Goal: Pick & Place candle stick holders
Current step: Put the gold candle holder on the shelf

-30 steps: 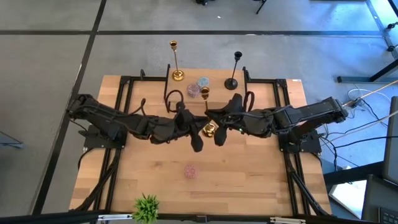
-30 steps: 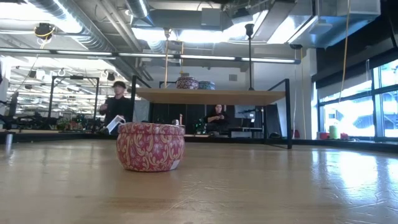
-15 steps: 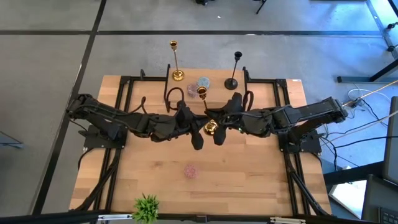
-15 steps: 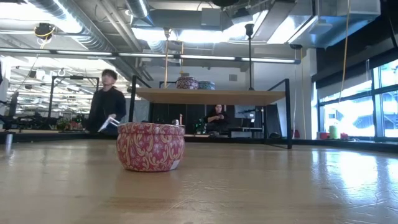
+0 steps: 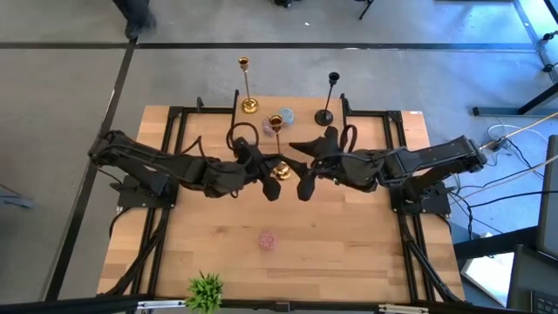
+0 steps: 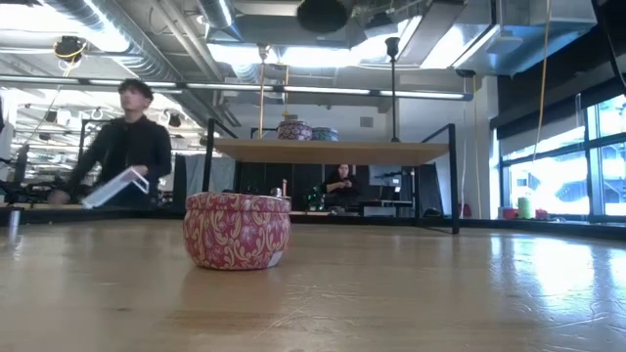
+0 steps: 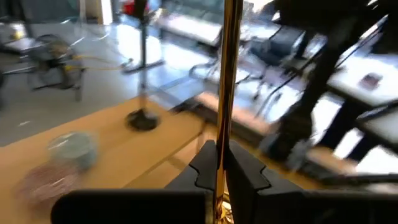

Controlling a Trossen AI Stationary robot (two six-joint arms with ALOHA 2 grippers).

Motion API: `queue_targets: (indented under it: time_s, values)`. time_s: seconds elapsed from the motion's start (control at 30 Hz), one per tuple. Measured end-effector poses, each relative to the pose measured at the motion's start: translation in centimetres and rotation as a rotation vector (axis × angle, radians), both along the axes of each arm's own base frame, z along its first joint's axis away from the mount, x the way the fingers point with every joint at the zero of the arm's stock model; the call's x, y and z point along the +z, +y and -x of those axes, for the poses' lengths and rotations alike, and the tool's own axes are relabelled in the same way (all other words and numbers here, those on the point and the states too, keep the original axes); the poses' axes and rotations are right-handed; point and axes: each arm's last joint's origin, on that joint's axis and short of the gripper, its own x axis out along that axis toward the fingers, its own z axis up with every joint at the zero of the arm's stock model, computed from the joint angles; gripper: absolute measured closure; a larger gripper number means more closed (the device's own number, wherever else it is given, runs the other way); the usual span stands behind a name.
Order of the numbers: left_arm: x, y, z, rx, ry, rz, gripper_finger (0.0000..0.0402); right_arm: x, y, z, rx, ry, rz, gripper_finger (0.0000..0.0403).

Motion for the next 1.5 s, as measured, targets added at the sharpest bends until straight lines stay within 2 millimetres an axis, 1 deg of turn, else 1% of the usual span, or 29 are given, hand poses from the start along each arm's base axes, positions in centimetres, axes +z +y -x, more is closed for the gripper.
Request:
queue_targets:
  time_s: [0.1,0.17,0.23,0.37,0.5,0.57,0.63,0.77,0.93,1.13,1.2,1.3,1.4,1.5]
  values:
    - [-0.2,0.6,0.6,0.064,0.032,0.003,0.0393,0.3,0.0,0.4,0.008,-0.025,-0.059,0.0168]
    - [-0.5,1.2,1.5,0.108,0.055,0.009,0.0393,0.5,-0.1,0.7,0.029,-0.033,-0.088,0.0162]
    - [-0.8,1.9,2.3,0.140,0.032,0.032,0.0393,0.5,0.1,1.1,0.046,-0.019,-0.095,0.0162]
    - [-2.1,3.2,5.0,0.192,0.008,0.065,0.0393,0.3,1.0,1.6,0.055,0.015,-0.081,0.0175]
    - [-2.9,4.2,7.9,0.237,-0.009,0.056,0.0393,0.1,2.0,2.2,0.043,0.042,-0.055,0.0195]
    - [-3.1,4.6,8.9,0.246,0.000,0.032,0.0393,0.0,2.4,2.5,0.038,0.048,-0.045,0.0206]
    - [-3.1,5.3,9.5,0.250,0.021,0.004,0.0393,0.0,2.8,2.6,0.041,0.050,-0.040,0.0215]
    - [-3.0,7.0,9.5,0.251,0.104,-0.068,0.0393,0.0,3.4,2.9,0.060,0.048,-0.041,0.0225]
    - [-3.3,10.2,8.7,0.194,0.136,-0.044,0.0393,0.1,3.8,3.1,0.076,0.046,-0.041,0.0226]
    - [-4.1,13.1,8.6,0.251,0.167,-0.020,0.0393,0.1,4.3,3.3,0.087,0.037,-0.065,0.0226]
    - [-4.4,13.6,8.5,0.252,0.126,-0.025,0.0393,0.1,4.5,3.3,0.091,0.038,-0.065,0.0226]
    - [-5.7,13.8,8.5,0.222,0.093,-0.008,0.0393,0.1,4.8,3.5,0.091,0.036,-0.064,0.0226]
    - [-7.0,13.9,8.6,0.216,0.073,0.004,0.0393,0.0,4.9,3.6,0.084,0.039,-0.057,0.0226]
    - [-7.7,13.7,8.6,0.225,0.070,-0.013,0.0393,0.0,4.9,3.6,0.084,0.040,-0.057,0.0226]
